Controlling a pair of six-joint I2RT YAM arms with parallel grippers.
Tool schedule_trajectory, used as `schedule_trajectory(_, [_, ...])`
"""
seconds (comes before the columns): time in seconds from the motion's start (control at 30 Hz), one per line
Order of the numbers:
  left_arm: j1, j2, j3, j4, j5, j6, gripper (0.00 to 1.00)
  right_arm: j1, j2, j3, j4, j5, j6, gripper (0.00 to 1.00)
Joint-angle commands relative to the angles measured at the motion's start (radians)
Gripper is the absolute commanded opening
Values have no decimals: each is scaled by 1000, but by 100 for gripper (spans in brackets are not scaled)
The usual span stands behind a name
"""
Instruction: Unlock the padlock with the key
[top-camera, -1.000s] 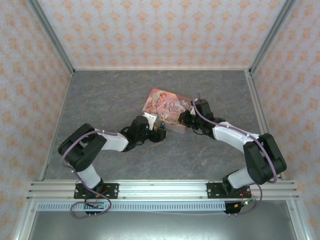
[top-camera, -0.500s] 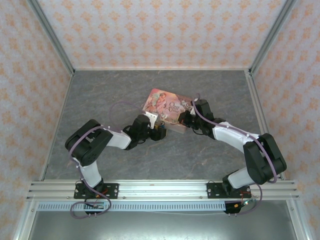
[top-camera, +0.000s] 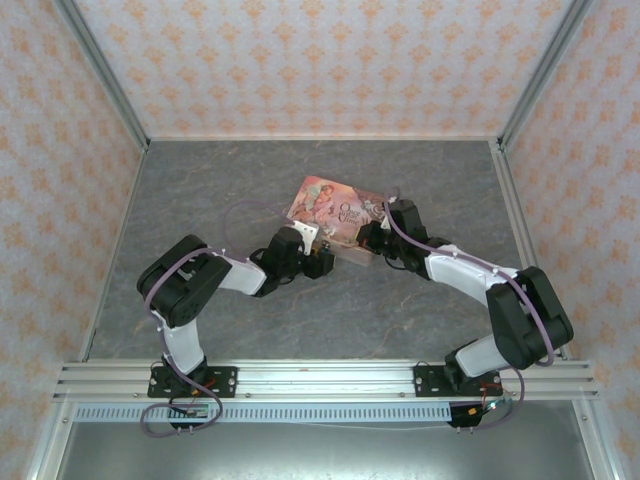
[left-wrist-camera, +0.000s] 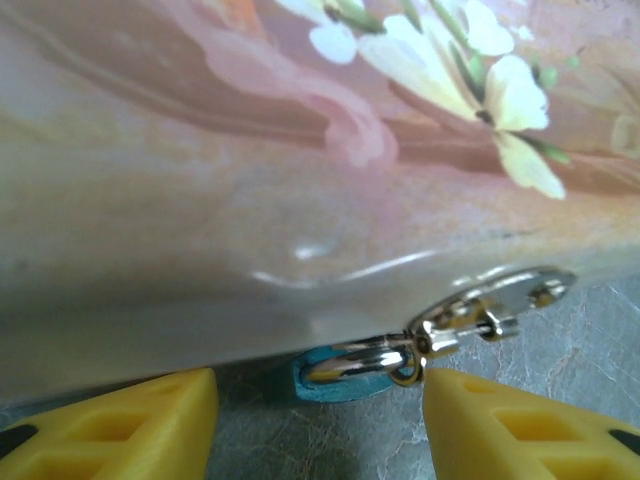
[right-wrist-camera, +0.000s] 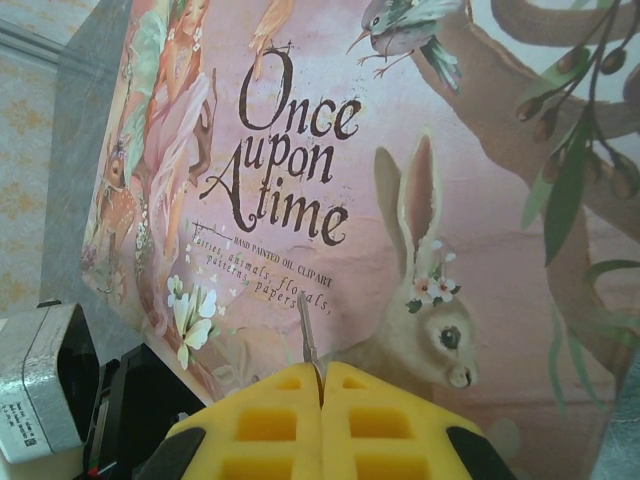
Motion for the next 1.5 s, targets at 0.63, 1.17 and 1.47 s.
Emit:
schedule_trajectory(0.63, [-54, -4, 107, -22, -42, -47, 41, 10, 19, -62, -80, 50, -21, 0])
schedule_trajectory(1.17, [-69, 16, 138, -36, -74, -93, 29, 10, -11, -80, -58, 55, -37, 0])
schedule_trajectory(1.47, [-74, -39, 180, -169, -42, -163, 25, 9, -233, -125, -104, 151, -173, 0])
